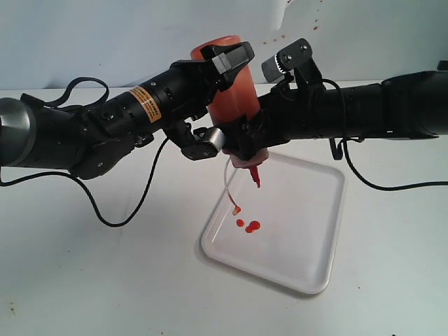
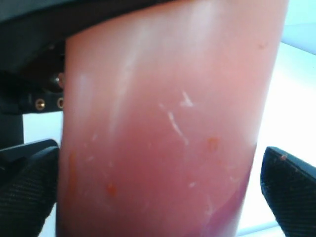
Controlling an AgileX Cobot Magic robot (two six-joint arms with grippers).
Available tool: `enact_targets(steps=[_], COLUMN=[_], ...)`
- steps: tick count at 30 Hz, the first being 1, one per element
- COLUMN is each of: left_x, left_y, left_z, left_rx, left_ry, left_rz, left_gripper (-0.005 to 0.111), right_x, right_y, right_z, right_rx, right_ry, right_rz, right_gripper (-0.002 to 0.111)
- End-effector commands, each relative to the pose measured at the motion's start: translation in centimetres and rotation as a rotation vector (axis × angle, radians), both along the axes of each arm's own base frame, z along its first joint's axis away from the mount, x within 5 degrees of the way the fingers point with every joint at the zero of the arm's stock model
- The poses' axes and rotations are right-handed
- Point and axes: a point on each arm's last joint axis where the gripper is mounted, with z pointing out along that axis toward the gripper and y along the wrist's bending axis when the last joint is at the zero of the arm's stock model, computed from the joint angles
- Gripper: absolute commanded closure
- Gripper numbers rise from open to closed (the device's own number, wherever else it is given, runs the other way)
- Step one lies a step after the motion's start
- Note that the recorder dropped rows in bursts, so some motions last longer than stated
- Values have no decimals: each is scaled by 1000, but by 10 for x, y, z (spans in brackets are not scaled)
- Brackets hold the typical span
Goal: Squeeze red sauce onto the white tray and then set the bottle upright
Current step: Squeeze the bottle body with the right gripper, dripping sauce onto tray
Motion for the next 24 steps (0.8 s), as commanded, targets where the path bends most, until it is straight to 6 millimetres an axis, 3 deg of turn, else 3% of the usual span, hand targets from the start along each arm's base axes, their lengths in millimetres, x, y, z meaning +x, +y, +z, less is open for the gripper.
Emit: enact_targets(steps=[1,14,24], left_x=[-1,-1,-1], left_y=[-2,-2,-2], left_z=[16,16,16], left_rx=[-80,-76,-76], left_ry=[-37,-42,-42], left_rz=[-8,-8,-8], left_gripper=[107,107,107], right_x=[1,-8,-11], right_y=[0,-2,-4], right_z=[3,19,19], right_rx=[7,-3,-64], right_ry=[-9,-11,-13], right_rz=[-1,38,62], right_gripper=[4,4,4])
